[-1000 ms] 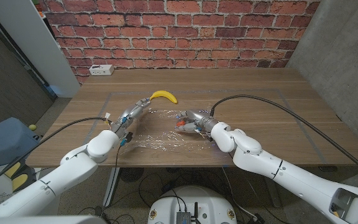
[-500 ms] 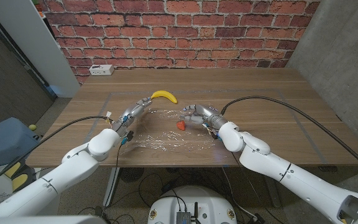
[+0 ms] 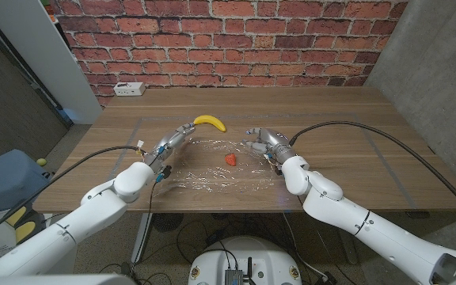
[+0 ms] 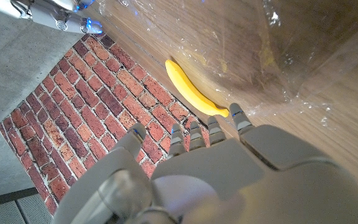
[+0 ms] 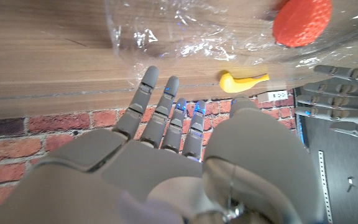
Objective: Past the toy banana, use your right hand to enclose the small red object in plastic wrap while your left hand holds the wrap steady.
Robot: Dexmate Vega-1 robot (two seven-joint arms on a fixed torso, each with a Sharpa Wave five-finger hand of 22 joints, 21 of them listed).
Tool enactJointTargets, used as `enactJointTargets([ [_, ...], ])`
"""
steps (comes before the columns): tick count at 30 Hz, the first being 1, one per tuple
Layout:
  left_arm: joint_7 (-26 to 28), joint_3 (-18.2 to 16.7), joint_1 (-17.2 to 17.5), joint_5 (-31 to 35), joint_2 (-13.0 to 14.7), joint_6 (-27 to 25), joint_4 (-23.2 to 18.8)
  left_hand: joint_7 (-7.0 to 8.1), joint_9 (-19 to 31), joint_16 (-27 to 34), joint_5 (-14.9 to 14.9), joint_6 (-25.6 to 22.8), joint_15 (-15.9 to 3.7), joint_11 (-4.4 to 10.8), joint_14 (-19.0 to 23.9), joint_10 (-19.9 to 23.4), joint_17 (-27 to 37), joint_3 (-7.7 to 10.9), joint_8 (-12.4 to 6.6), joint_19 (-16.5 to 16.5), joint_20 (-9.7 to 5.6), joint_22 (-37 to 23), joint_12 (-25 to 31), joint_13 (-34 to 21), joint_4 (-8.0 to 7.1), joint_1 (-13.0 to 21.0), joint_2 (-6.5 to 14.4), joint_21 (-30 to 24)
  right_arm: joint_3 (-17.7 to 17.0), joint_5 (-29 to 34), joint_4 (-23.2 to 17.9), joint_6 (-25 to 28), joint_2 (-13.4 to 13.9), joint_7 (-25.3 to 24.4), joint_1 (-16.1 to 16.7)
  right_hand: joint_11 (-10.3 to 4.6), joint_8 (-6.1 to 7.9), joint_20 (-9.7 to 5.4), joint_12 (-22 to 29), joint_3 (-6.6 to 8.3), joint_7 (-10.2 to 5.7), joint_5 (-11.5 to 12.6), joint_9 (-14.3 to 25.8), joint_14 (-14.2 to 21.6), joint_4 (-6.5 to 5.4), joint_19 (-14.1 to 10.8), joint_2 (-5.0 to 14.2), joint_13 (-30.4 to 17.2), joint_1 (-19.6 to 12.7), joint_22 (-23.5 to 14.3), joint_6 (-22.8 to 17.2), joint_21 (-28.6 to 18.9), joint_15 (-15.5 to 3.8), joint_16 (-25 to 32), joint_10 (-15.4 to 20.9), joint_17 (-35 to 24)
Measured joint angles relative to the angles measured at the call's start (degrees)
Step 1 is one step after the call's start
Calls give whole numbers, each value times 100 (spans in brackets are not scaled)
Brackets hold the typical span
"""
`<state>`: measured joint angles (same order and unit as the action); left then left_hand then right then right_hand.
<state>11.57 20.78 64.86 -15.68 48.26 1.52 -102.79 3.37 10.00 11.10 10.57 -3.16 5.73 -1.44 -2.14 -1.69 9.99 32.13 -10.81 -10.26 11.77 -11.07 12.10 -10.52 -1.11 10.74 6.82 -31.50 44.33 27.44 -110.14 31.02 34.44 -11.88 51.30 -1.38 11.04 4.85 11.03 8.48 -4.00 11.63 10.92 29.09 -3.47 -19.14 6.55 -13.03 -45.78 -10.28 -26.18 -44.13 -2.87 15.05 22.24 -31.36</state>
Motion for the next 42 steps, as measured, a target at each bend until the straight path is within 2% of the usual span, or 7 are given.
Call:
enactJointTargets([
  [4, -11, 15, -27, -4, -5, -17, 13, 0, 0, 0, 0, 0, 0, 0, 0, 0, 0, 0, 0, 0, 0, 0, 0, 0, 0, 0, 0, 0, 43, 56, -24, 322, -47, -99, -2, 35, 8, 40, 22, -59, 6, -45, 0, -573, 59, 318, -139, 0, 139, 16, -44, 166, 24, -245, -45, 86],
  [8, -24, 33, -57, -6, -10, -38, 23, 0, 0, 0, 0, 0, 0, 0, 0, 0, 0, 0, 0, 0, 0, 0, 0, 0, 0, 0, 0, 0, 87, 89, -36, 669, -92, -197, -28, 139, 63, -140, 64, -99, 76, -49, 16, -1106, 99, 589, -182, 0, 182, 16, -203, 327, 40, -426, 57, 192],
  [19, -37, 70, -106, -8, -13, -93, 27, 0, 0, 0, 0, 0, 0, 0, 0, 0, 0, 0, 0, 0, 0, 1, 0, 0, 0, 0, 0, 0, 211, 92, 9, 1270, -250, -453, -115, 363, 85, -525, 131, -106, 463, -49, 42, -1187, 249, 429, -303, -4, 183, 63, -340, 466, 76, -425, 162, 489],
  [26, -39, 80, -113, -7, -10, -112, 13, 0, 0, 0, 0, 0, 0, 0, 0, 0, -1, 0, 23, 1, -1, 1, 0, 0, 0, 0, 0, 0, 393, 92, 112, 1736, -446, -538, -285, 332, -27, -166, 30, -182, 426, -49, 42, -1448, 227, 863, -350, -17, 403, 70, 65, 776, 81, -425, -201, 629],
  [33, -34, 86, -114, 4, 4, -116, -29, 0, 0, 0, 0, 0, 0, 0, 0, 0, -1, 0, 23, 1, -1, 2, 0, 0, 0, 0, 0, 0, 620, 11, 207, 2857, -577, -653, -499, 384, -27, -71, -3, -202, 426, -49, 42, -1550, 247, 869, -353, -44, 477, 52, 160, 844, 121, -425, -396, 684],
  [37, -29, 89, -100, 16, 17, -117, -54, 0, 0, 0, 1, 0, 0, 0, 0, 0, -1, 0, 23, 1, -1, 2, 0, 0, 0, 0, 0, 0, 727, 11, 233, 2857, -605, -653, -599, 435, 85, -62, -2, -237, 371, -49, 41, -1551, 253, 859, -355, -44, 525, 52, -145, 897, 122, -397, -446, 730],
  [42, -24, 90, -90, 23, 20, -117, -64, 0, 0, 0, 1, 0, 0, 0, 0, 0, -1, 0, 23, 1, -1, 2, 0, 0, 0, 0, 0, 0, 924, -218, 249, 3519, -612, -682, -790, 432, 217, -27, 9, -270, 397, -49, 41, -1582, 267, 824, -361, -44, 575, 52, -548, 967, 153, -396, -448, 792],
])
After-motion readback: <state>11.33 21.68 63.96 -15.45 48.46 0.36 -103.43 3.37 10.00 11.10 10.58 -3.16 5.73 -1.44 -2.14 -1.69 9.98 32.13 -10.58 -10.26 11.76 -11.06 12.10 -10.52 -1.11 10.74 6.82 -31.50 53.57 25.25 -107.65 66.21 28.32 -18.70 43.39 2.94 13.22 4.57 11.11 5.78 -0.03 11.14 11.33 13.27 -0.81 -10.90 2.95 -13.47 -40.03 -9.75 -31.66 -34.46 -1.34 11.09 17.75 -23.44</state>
